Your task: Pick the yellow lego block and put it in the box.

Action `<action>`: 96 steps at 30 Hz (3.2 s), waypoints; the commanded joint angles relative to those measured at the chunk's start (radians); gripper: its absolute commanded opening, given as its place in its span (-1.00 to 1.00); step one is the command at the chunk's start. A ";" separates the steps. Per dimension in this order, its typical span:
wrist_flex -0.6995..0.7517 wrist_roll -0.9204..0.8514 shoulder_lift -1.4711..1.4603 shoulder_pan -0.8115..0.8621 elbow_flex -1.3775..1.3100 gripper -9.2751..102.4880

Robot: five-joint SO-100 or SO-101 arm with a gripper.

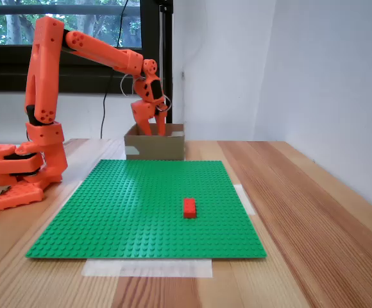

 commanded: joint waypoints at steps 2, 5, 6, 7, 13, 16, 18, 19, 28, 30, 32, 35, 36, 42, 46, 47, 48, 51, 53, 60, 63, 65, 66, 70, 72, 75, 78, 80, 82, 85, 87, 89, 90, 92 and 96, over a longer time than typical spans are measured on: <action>0.018 0.005 0.015 -0.009 -0.060 -0.59; 0.015 0.005 0.015 -0.002 -0.060 -0.55; 0.017 0.005 0.015 0.000 -0.060 -0.56; 0.018 0.005 0.015 0.000 -0.057 -0.55; 0.025 -0.012 0.049 0.002 -0.057 -0.57; 0.049 -0.041 0.106 0.012 -0.074 -0.58; 0.067 -0.064 0.147 0.025 -0.080 -0.58; 0.072 -0.075 0.167 0.034 -0.080 -0.58; 0.084 -0.152 0.371 0.121 -0.006 -0.60; 0.091 -0.167 0.414 0.144 0.008 -0.59; 0.109 -0.183 0.454 0.169 0.017 -0.59; 0.124 -0.209 0.525 0.209 0.041 -0.59; 0.132 -0.216 0.546 0.222 0.048 -0.60; 0.155 -0.265 0.689 0.368 0.110 -0.60; 0.141 -0.288 0.764 0.449 0.184 -0.61; 0.129 -0.293 0.785 0.471 0.206 -0.61; 0.120 -0.293 0.804 0.491 0.224 -0.61; 0.100 -0.290 0.851 0.554 0.264 -0.61; 0.086 -0.291 0.887 0.589 0.296 -0.62; 0.069 -0.287 1.028 0.693 0.390 -0.64; 0.058 -0.265 1.085 0.730 0.431 -0.66; 0.018 -0.252 1.150 0.772 0.499 -0.66; 0.002 -0.249 1.163 0.782 0.517 -0.66; -0.064 -0.249 1.220 0.825 0.600 -0.71; -0.089 -0.252 1.244 0.839 0.635 -0.75; -0.094 -0.253 1.282 0.850 0.676 -0.79; -0.091 -0.253 1.331 0.854 0.724 -0.85; -0.092 -0.239 1.371 0.857 0.765 -0.85; -0.094 -0.227 1.404 0.854 0.804 -0.85; -0.118 -0.212 1.445 0.853 0.862 -0.85; -0.140 -0.195 1.479 0.853 0.902 -0.85; -0.163 -0.186 1.514 0.845 0.945 -0.85; -0.170 -0.181 1.528 0.842 0.963 -0.85; -0.204 -0.173 1.589 0.830 1.048 -0.85; -0.227 -0.189 1.638 0.815 1.138 -0.85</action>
